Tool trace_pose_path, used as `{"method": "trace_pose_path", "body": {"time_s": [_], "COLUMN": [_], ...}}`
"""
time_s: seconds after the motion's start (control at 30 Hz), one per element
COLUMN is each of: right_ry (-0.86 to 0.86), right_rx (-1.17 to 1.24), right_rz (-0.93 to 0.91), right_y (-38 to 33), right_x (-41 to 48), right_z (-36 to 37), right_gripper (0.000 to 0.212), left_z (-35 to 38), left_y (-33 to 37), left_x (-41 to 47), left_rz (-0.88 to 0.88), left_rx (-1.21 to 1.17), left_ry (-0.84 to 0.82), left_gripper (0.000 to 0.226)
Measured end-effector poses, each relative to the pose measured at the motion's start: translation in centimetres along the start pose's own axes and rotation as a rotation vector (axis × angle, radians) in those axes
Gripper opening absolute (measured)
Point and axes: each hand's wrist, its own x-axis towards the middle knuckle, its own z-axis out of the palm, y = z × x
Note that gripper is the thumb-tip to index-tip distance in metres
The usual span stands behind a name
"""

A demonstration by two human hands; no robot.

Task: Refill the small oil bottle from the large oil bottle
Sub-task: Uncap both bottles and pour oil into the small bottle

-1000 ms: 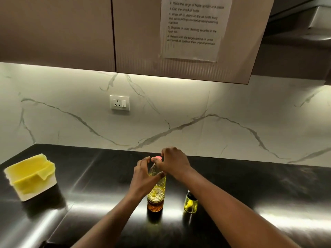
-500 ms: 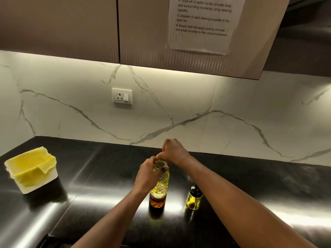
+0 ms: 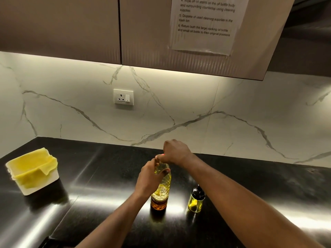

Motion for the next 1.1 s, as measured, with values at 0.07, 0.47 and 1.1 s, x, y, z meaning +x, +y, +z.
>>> {"method": "trace_pose_path", "body": {"time_s": [0.07,0.47,1.1], "right_ry": [-0.012,0.240,0.211], "right_rx": [0.045,0.385,0.633], "right_rz": [0.007,-0.067,0.516], "right_y": [-0.2,2.7,17.6], "right_x": [0.0,-2.7,-18.3], "right_z": [0.0,-0.2,19.9], "right_gripper": [0.039,0.028,0.026], "left_z": [0.1,0.4,11.1], "left_y": [0.0,-0.4,-0.7], "left_x": [0.0,-0.9,-9.6], "left_rz": [-0.004,0.008,0.195], "left_rx": [0.000,0.042,0.152], "left_ry": [-0.003,0.056,-0.272], "left_gripper": [0.041,0.081,0.060]}}
